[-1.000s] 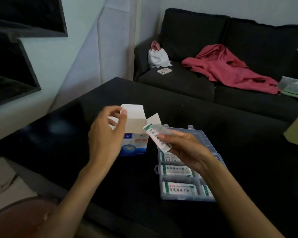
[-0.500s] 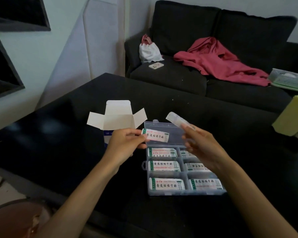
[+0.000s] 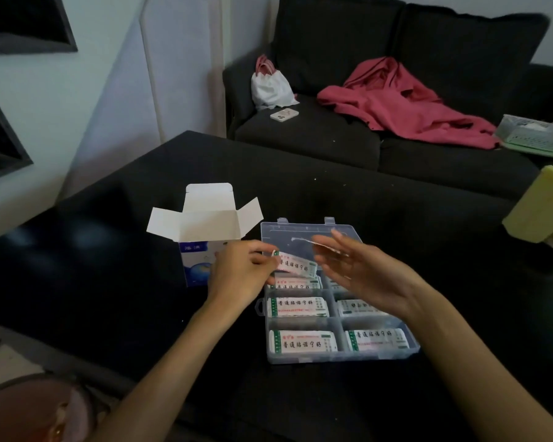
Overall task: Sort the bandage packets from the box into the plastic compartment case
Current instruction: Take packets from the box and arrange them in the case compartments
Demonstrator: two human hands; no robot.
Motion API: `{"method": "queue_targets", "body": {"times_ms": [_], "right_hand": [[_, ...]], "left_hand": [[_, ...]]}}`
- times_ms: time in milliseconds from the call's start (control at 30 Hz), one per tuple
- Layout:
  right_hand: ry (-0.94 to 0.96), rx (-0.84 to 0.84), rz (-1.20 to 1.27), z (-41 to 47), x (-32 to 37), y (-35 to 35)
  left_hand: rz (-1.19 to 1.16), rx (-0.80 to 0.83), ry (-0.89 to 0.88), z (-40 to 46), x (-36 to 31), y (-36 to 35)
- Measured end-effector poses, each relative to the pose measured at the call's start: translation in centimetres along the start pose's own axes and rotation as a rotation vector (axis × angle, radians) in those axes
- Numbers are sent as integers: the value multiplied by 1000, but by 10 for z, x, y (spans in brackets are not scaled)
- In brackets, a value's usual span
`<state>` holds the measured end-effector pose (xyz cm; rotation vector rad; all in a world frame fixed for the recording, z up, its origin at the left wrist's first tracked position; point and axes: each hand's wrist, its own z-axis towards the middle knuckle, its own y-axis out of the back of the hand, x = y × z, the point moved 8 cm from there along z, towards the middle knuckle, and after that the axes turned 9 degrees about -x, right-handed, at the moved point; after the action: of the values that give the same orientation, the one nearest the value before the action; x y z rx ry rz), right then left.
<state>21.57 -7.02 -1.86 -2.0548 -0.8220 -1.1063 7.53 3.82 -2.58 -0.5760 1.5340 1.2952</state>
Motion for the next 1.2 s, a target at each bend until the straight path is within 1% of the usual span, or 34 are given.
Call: {"method": "queue_targets", "body": {"times_ms": [67, 133, 200, 300, 400, 500, 633, 800, 867, 933, 1000, 1067, 1133, 1167, 1200], "right_hand": [[105, -99, -232, 3, 5, 8], [198, -155, -432, 6, 10, 14], [274, -163, -589, 10, 15, 15], [358, -133, -792, 16, 17, 7], [402, -98, -939, 24, 13, -3], [439, -58, -1071, 32, 9, -9], [468, -17, -1164, 35, 9, -12], [418, 79, -1152, 34, 6, -16], [402, 81, -1120, 35, 7, -15], [368, 49, -1030, 34, 10, -12], [331, 5, -918, 31, 14, -7], [293, -26, -787, 26, 16, -1], [218, -44, -555, 22, 14, 7], [171, -55, -415, 20, 11, 9], [135, -67, -282, 17, 8, 11]], "left_hand": [[79, -22, -48, -1, -1, 0], [212, -42, -109, -5, -3, 2], [353, -56, -158, -8, -3, 3], [466, -62, -167, -7, 2, 6], [516, -36, -185, -6, 3, 6], [531, 42, -232, -7, -2, 0], [550, 96, -288, -5, -5, -5], [546, 179, -314, -4, -3, -13], [554, 198, -323, -3, -1, -14], [538, 211, -326, -1, 1, -15], [512, 224, -304, -1, 4, -15], [455, 174, -310, -1, 1, -11], [304, 55, -324, -2, -12, -1], [191, 30, -293, -4, -17, 2], [78, 51, -239, -6, -21, 0]]}}
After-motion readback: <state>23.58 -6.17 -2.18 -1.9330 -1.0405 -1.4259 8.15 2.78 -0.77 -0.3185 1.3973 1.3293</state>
